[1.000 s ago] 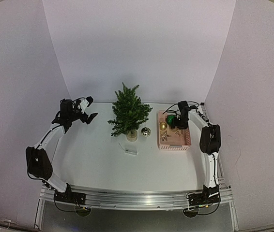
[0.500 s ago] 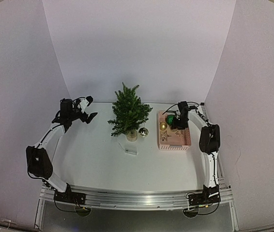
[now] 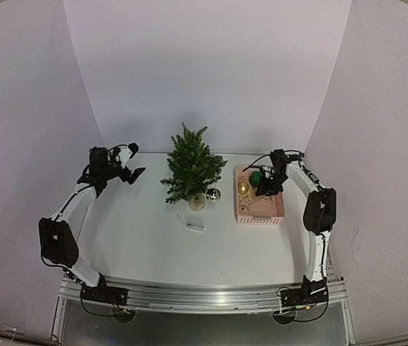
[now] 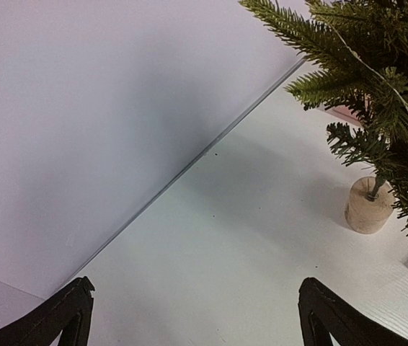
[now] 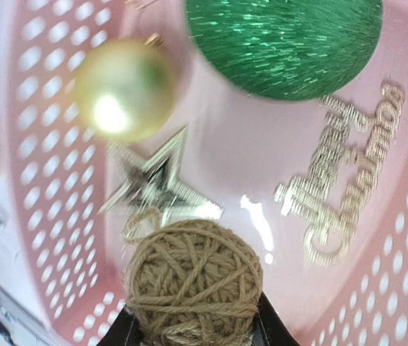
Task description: Decorate the small christmas tree
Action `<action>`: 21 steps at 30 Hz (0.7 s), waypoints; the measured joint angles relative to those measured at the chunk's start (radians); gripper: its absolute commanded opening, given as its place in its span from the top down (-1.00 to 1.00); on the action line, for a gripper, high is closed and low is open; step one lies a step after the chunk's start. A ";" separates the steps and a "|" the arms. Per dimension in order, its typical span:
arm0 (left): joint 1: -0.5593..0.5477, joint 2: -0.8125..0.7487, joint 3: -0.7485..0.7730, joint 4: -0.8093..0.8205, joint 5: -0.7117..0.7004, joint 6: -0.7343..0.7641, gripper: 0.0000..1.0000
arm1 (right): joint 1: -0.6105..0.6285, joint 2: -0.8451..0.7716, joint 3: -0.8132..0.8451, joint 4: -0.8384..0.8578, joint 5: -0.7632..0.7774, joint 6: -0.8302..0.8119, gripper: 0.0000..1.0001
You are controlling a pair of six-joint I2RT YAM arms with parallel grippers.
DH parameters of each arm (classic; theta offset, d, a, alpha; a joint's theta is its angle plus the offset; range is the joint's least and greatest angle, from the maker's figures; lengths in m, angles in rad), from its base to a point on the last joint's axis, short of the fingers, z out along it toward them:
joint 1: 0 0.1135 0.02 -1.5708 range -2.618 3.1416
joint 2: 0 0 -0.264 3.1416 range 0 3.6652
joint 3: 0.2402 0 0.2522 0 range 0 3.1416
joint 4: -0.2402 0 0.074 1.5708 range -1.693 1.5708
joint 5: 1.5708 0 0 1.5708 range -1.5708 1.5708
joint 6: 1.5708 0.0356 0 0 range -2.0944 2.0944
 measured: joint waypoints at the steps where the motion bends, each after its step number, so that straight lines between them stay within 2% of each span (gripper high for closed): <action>1: 0.000 0.000 0.000 0.005 0.003 0.000 -0.99 | 0.000 -0.014 0.013 -0.034 -0.008 -0.014 0.61; 4: 0.000 0.000 -0.001 0.022 0.013 0.000 -0.99 | 0.003 -0.029 0.104 -0.140 -0.009 -0.051 0.64; 10: 0.000 -0.006 -0.008 0.049 0.021 -0.005 -0.99 | 0.019 -0.098 0.228 -0.218 -0.003 -0.082 0.64; 16: 0.001 -0.013 -0.010 0.071 0.042 -0.018 -0.99 | 0.049 -0.178 0.363 -0.229 -0.009 -0.063 0.66; 21: 0.001 -0.016 -0.010 0.075 0.054 -0.024 -0.99 | 0.108 -0.196 0.411 -0.163 -0.012 -0.037 0.69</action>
